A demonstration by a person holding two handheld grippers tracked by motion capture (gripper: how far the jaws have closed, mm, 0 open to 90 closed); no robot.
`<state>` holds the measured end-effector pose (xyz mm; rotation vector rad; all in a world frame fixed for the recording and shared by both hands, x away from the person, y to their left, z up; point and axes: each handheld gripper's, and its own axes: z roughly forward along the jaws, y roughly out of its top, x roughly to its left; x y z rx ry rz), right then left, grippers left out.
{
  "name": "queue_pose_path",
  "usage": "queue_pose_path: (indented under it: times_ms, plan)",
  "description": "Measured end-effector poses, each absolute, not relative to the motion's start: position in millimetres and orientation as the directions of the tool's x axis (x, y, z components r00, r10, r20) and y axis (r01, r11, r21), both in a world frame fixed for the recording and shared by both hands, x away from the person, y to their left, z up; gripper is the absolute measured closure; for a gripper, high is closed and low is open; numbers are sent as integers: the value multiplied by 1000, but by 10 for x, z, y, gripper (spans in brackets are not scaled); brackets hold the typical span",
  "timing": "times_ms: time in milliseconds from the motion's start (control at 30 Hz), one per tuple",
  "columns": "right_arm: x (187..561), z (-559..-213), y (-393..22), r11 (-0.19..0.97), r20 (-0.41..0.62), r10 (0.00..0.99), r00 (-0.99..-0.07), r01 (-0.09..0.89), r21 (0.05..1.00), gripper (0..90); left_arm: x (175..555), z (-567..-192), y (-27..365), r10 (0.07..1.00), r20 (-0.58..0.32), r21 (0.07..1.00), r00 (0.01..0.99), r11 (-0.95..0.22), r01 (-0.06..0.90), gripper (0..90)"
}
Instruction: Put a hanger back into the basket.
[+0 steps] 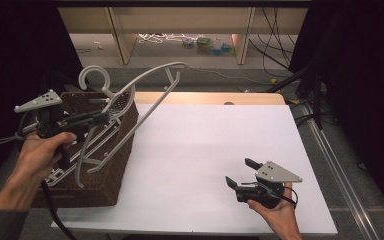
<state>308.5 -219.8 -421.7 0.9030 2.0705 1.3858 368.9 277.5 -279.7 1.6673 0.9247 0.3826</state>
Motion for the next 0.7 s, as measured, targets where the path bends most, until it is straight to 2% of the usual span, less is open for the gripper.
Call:
queue_pose_path:
  times_ms: [700]
  plan:
    - [3094,-4234,-2190,269,-27,744,-668,262,927,168,3894,-2802,3230,820,-191,922,540,-40,386,795]
